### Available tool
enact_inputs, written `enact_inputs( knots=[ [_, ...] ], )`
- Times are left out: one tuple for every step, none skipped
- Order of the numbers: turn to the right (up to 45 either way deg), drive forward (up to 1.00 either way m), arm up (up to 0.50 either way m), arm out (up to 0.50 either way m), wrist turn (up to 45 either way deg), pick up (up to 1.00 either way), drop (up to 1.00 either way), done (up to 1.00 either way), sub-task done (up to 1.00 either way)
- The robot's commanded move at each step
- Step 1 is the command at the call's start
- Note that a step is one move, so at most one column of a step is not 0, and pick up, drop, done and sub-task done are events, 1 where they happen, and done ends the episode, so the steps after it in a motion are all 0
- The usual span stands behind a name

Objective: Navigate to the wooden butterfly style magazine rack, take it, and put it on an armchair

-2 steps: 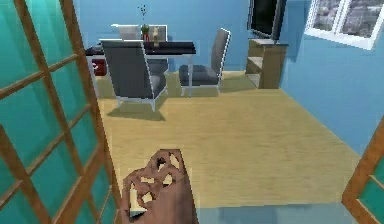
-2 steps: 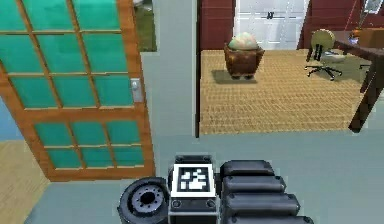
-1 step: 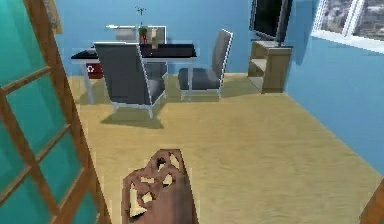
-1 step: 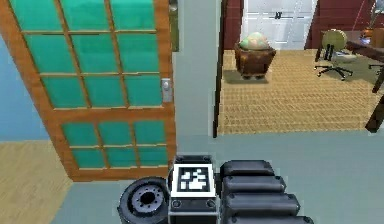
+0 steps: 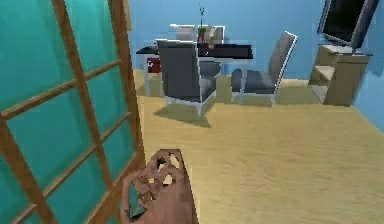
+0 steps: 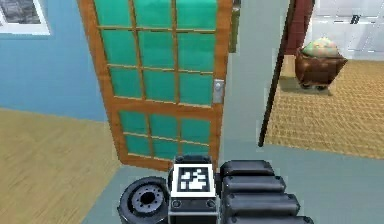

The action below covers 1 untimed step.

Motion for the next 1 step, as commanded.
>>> enact_inputs(
  knots=[
    [0.0, 1.0, 0.0, 0.0, 0.0, 0.0, 0.0, 0.0, 0.0]
  ],
)
